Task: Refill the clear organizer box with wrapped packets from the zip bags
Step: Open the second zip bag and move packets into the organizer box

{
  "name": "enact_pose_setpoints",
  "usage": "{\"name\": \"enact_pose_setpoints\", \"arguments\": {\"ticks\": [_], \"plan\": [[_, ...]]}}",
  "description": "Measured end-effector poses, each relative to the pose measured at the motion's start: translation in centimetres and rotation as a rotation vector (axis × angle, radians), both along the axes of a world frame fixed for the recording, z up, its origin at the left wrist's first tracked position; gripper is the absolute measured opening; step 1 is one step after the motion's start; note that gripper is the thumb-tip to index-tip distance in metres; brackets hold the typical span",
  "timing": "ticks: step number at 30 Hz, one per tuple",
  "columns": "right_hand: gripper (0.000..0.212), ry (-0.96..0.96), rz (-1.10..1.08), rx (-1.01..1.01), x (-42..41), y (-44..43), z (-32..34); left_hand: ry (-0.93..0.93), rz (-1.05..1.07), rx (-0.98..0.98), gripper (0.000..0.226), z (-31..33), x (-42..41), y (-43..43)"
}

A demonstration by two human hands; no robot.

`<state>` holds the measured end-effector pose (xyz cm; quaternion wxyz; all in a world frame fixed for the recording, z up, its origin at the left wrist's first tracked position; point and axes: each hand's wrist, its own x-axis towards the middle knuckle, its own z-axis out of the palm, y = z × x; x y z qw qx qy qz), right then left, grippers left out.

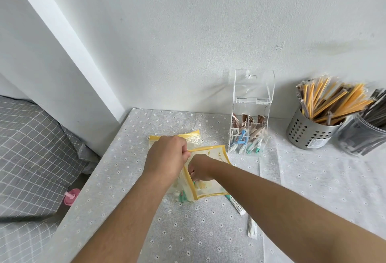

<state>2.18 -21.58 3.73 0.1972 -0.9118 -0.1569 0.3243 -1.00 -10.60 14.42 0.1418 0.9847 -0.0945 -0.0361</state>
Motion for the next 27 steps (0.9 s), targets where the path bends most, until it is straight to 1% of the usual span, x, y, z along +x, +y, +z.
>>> {"name": "enact_pose_setpoints", "arguments": {"ticks": [2, 5, 7, 9, 12, 14, 16, 18, 22, 25, 27], "plan": [[0.034, -0.037, 0.038, -0.104, -0.1, 0.4, -0.1, -0.001, -0.004, -0.006, 0.014, 0.0, 0.0, -0.1], [0.035, -0.031, 0.094, -0.181, 0.0, 0.5, -0.2, -0.002, -0.002, -0.009, 0.015, 0.0, -0.1, -0.1], [0.034, -0.011, 0.102, -0.203, 0.2, 0.5, -0.5, 0.001, 0.002, -0.012, 0.016, 0.0, -0.1, -0.2], [0.033, 0.003, 0.063, -0.207, 0.2, 0.5, -0.4, 0.002, 0.006, -0.011, 0.016, 0.1, -0.1, -0.2], [0.030, 0.032, -0.009, -0.163, 0.1, 0.7, -0.5, -0.006, 0.006, -0.008, 0.017, 0.1, -0.2, -0.2], [0.027, 0.011, -0.006, -0.175, 0.0, 0.9, -0.3, -0.006, 0.008, -0.008, 0.017, 0.1, -0.2, -0.2], [0.027, -0.006, -0.006, -0.183, -0.2, 1.0, 0.1, -0.004, 0.010, -0.011, 0.017, 0.1, -0.2, -0.2], [0.030, 0.000, -0.050, -0.162, -0.4, 1.0, 0.5, -0.006, 0.007, -0.011, 0.016, 0.1, -0.2, -0.3], [0.028, 0.092, -0.140, -0.073, -0.7, 0.8, 0.6, -0.006, 0.006, -0.011, 0.015, 0.1, -0.3, -0.3], [0.033, 0.206, -0.096, -0.088, -0.6, 0.7, 0.4, -0.010, 0.006, -0.016, 0.015, 0.1, -0.3, -0.3], [0.034, 0.257, -0.116, -0.049, -0.5, 0.6, 0.1, -0.013, 0.007, -0.016, 0.015, 0.0, -0.3, -0.3]]}}
